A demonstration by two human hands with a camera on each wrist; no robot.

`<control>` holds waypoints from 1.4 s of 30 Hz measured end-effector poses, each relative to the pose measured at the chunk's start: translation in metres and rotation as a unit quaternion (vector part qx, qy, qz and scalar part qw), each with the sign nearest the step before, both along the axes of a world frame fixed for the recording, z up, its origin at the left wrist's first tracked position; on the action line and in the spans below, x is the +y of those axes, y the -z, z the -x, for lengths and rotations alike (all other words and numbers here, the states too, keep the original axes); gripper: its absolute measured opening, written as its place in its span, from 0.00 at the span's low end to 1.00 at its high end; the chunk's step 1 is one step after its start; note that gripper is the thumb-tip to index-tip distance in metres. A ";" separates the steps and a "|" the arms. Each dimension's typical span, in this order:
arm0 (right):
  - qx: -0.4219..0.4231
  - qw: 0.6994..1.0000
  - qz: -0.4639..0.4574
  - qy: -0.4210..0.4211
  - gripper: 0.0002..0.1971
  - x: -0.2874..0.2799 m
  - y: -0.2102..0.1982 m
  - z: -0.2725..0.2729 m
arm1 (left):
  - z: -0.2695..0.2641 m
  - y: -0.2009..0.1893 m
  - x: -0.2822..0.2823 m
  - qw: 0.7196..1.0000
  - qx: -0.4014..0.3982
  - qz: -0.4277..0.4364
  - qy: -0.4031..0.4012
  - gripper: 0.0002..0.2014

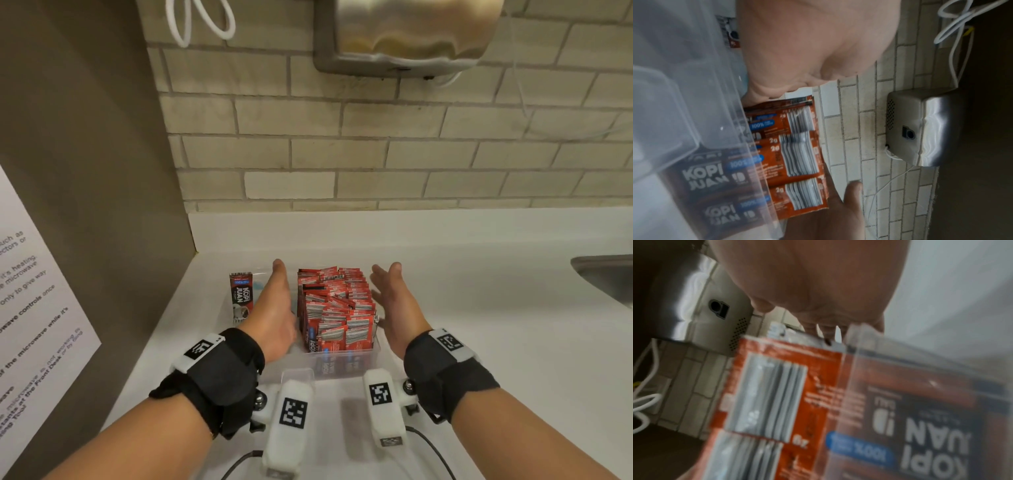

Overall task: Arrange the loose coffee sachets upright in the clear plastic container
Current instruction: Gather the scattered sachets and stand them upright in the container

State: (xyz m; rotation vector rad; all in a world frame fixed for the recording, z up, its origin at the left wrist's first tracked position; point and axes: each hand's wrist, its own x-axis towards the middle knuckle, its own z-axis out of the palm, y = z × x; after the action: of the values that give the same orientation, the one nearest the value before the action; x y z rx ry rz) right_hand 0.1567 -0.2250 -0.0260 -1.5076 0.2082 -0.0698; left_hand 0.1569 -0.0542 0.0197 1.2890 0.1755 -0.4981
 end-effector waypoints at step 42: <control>-0.203 0.826 0.526 -0.019 0.09 -0.001 -0.001 0.050 | 0.022 0.050 0.007 0.844 -0.443 -0.303 0.009 0.16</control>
State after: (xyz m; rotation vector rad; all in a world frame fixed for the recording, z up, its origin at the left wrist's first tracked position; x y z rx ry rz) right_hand 0.1072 -0.2257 -0.0247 -2.5483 -0.2689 -0.5445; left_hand 0.1347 -0.0477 -0.0302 2.0192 -0.5017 0.2100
